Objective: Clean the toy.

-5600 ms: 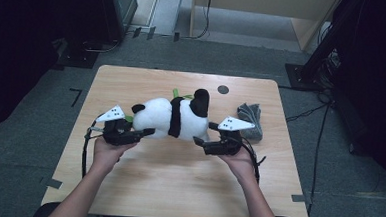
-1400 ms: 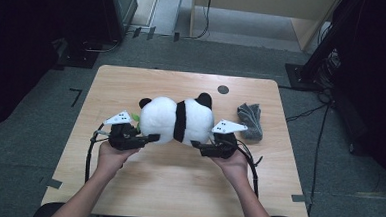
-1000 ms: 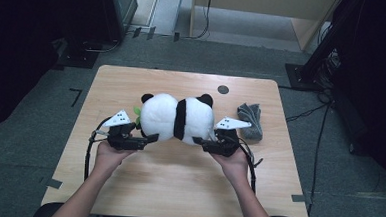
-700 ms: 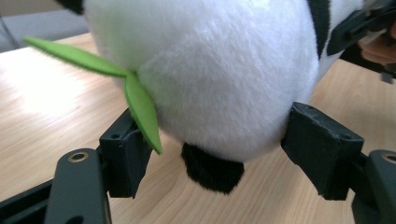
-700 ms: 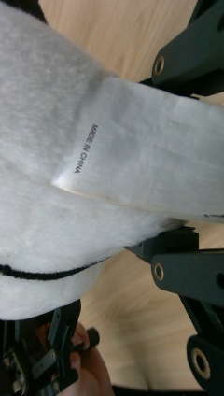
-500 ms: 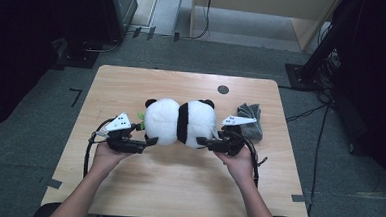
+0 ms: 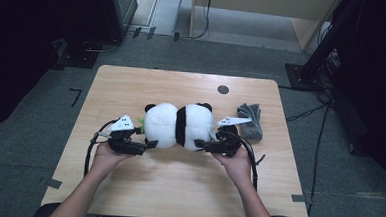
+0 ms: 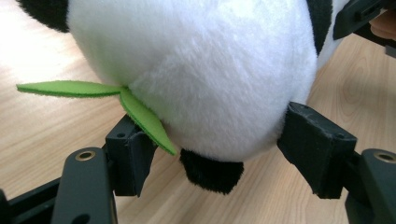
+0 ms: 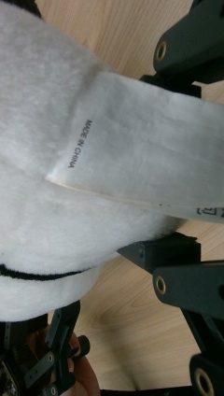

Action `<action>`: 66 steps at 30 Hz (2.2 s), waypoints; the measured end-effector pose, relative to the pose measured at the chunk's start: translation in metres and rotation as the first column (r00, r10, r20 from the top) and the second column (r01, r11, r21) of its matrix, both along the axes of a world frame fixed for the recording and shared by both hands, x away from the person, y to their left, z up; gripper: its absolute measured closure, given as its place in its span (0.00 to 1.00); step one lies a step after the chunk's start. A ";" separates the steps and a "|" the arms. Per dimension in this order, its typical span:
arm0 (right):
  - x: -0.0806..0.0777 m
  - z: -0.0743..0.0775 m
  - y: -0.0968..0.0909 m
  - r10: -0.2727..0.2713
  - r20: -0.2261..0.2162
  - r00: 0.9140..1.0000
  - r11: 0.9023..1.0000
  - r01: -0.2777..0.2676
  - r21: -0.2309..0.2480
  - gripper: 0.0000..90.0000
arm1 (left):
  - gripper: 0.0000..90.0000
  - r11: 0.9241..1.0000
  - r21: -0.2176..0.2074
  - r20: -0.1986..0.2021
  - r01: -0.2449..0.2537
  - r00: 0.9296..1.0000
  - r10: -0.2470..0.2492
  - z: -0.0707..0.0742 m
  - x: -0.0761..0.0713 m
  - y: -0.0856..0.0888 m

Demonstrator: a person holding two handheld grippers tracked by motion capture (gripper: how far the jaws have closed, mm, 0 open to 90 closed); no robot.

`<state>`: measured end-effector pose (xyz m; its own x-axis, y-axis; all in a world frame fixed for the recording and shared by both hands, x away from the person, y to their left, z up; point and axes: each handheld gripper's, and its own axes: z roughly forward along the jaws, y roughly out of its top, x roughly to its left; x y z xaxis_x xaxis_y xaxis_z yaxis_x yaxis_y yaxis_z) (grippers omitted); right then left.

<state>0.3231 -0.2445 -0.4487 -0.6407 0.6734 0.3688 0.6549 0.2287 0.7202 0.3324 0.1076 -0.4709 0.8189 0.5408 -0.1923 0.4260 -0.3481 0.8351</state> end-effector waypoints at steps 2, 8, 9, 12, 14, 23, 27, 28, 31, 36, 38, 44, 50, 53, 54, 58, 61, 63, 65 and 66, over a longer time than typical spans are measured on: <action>-0.002 0.002 0.000 0.001 0.011 1.000 1.000 -0.001 -0.001 0.48 | 0.32 1.000 -0.003 0.001 0.003 1.000 -0.003 0.001 -0.001 0.000; 0.001 -0.001 0.000 -0.007 -0.042 0.999 1.000 0.007 0.002 0.43 | 0.33 1.000 0.022 -0.042 0.005 0.999 -0.004 -0.003 0.001 -0.001; 0.003 -0.003 0.000 -0.007 -0.052 0.999 1.000 0.007 -0.006 0.43 | 0.33 0.999 0.038 -0.046 0.006 0.999 -0.004 -0.005 0.002 -0.002; 0.005 -0.007 0.002 -0.007 -0.063 0.998 1.000 0.006 -0.023 0.41 | 0.33 0.997 0.075 -0.048 0.003 0.999 0.001 -0.008 0.002 -0.004; 0.006 -0.008 0.003 -0.010 -0.064 0.998 0.999 0.007 -0.037 0.40 | 0.33 0.997 0.078 -0.047 0.000 0.999 0.004 -0.009 0.003 -0.005; 0.010 -0.015 0.001 -0.017 -0.055 0.998 1.000 0.016 -0.005 0.35 | 0.33 0.999 0.038 -0.060 -0.018 0.998 0.020 -0.016 0.009 -0.002; 0.013 -0.019 -0.001 -0.009 -0.028 1.000 1.000 0.009 0.008 0.32 | 0.33 0.999 0.025 -0.079 -0.031 0.996 0.032 -0.018 0.013 -0.001; 0.014 -0.020 -0.001 -0.004 -0.018 1.000 1.000 0.004 0.006 0.32 | 0.33 0.999 0.019 -0.084 -0.035 0.996 0.037 -0.019 0.013 0.000; 0.015 -0.023 -0.001 0.020 0.039 0.999 1.000 -0.019 -0.016 0.31 | 0.33 0.999 0.016 -0.099 -0.044 0.994 0.045 -0.022 0.016 0.000; 0.013 -0.032 -0.002 0.020 0.124 0.992 1.000 -0.018 -0.010 0.29 | 0.33 0.999 0.001 -0.103 -0.050 0.993 0.050 -0.024 0.018 0.000; 0.012 -0.035 -0.003 0.009 0.123 0.992 1.000 -0.010 0.005 0.27 | 0.33 0.999 -0.006 -0.101 -0.050 0.994 0.049 -0.025 0.018 0.001; 0.014 -0.039 -0.004 -0.005 0.097 0.995 1.000 0.003 0.026 0.23 | 0.34 0.998 -0.010 -0.098 -0.058 0.994 0.057 -0.026 0.018 0.000; 0.014 -0.040 0.001 0.010 0.114 0.993 1.000 -0.007 -0.028 0.20 | 0.36 0.995 -0.024 0.002 -0.094 0.996 0.094 -0.031 0.013 0.000; 0.014 -0.042 0.005 0.017 0.116 0.993 0.997 -0.008 -0.077 0.17 | 0.36 0.995 -0.022 0.024 -0.101 0.995 0.101 -0.031 0.012 -0.001; 0.014 -0.041 0.006 0.014 0.115 0.993 0.996 -0.004 -0.085 0.17 | 0.36 0.995 -0.020 0.020 -0.100 0.995 0.101 -0.031 0.012 -0.001; 0.014 -0.039 0.006 -0.003 0.108 0.994 0.997 0.012 -0.081 0.19 | 0.34 0.995 -0.006 -0.022 -0.099 0.995 0.099 -0.029 0.015 0.001; 0.014 -0.037 0.004 -0.006 0.105 0.994 0.997 0.015 -0.080 0.20 | 0.32 0.995 0.026 -0.005 -0.098 0.995 0.099 -0.027 0.015 0.000; 0.014 -0.034 0.002 -0.014 0.101 0.995 0.997 0.021 -0.071 0.20 | 0.31 0.994 0.043 -0.002 -0.096 0.995 0.096 -0.025 0.014 -0.001; 0.013 -0.031 -0.001 -0.025 0.101 0.995 0.998 0.030 -0.056 0.20 | 0.29 0.994 0.042 -0.004 -0.099 0.995 0.100 -0.024 0.014 -0.001; 0.013 -0.029 -0.003 -0.029 0.101 0.994 0.998 0.034 -0.047 0.20 | 0.29 0.995 0.032 -0.013 -0.098 0.995 0.099 -0.024 0.014 0.000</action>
<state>0.3358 -0.2473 -0.4780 -0.6508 0.7096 0.2701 0.5875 0.2454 0.7711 0.3466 0.1074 -0.4945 0.7587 0.6246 -0.1852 0.4713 -0.3299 0.8179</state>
